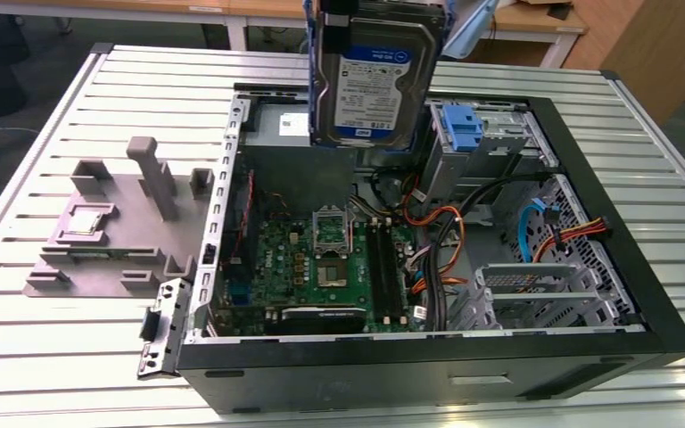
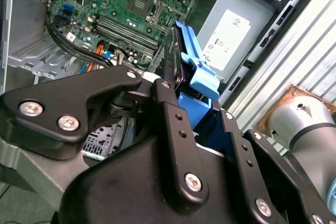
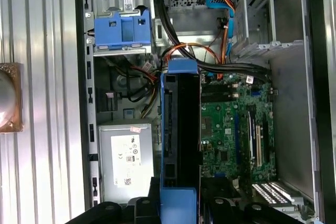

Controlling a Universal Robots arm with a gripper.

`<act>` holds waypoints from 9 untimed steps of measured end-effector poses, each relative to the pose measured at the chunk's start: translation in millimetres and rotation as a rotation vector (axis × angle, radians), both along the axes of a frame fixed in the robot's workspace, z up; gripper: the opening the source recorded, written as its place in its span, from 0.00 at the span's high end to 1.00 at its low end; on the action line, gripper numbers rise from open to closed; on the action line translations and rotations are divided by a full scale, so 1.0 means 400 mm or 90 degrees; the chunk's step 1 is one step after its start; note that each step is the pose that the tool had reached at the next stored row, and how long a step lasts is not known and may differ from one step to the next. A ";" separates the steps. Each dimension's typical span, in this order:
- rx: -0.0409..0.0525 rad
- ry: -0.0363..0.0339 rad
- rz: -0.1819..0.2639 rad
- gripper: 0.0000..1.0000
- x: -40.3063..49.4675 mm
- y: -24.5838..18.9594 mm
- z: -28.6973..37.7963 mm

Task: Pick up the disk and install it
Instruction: 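Pick up the disk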

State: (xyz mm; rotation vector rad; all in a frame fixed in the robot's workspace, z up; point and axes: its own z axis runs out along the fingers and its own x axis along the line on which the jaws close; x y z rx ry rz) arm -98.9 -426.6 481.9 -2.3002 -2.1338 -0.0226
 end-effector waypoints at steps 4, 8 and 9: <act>0.0000 0.0000 0.000 0.64 0.015 0.000 0.000; 0.0001 -0.0001 0.000 0.64 0.017 0.000 0.000; 0.0000 0.0000 0.000 0.64 0.017 0.000 0.000</act>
